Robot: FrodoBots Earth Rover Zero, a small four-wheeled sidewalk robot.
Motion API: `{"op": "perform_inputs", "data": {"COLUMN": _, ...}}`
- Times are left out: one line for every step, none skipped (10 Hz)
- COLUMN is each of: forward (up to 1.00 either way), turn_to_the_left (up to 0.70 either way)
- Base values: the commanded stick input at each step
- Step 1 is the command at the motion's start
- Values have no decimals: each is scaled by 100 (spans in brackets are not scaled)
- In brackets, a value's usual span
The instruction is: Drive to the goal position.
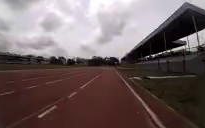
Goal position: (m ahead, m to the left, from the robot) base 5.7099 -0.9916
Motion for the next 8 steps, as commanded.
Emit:
{"op": "perform_inputs", "data": {"forward": 70, "turn_to_the_left": 0}}
{"op": "perform_inputs", "data": {"forward": 70, "turn_to_the_left": 0}}
{"op": "perform_inputs", "data": {"forward": 70, "turn_to_the_left": 0}}
{"op": "perform_inputs", "data": {"forward": 70, "turn_to_the_left": 0}}
{"op": "perform_inputs", "data": {"forward": 70, "turn_to_the_left": 0}}
{"op": "perform_inputs", "data": {"forward": 70, "turn_to_the_left": 0}}
{"op": "perform_inputs", "data": {"forward": 70, "turn_to_the_left": 0}}
{"op": "perform_inputs", "data": {"forward": 70, "turn_to_the_left": 0}}
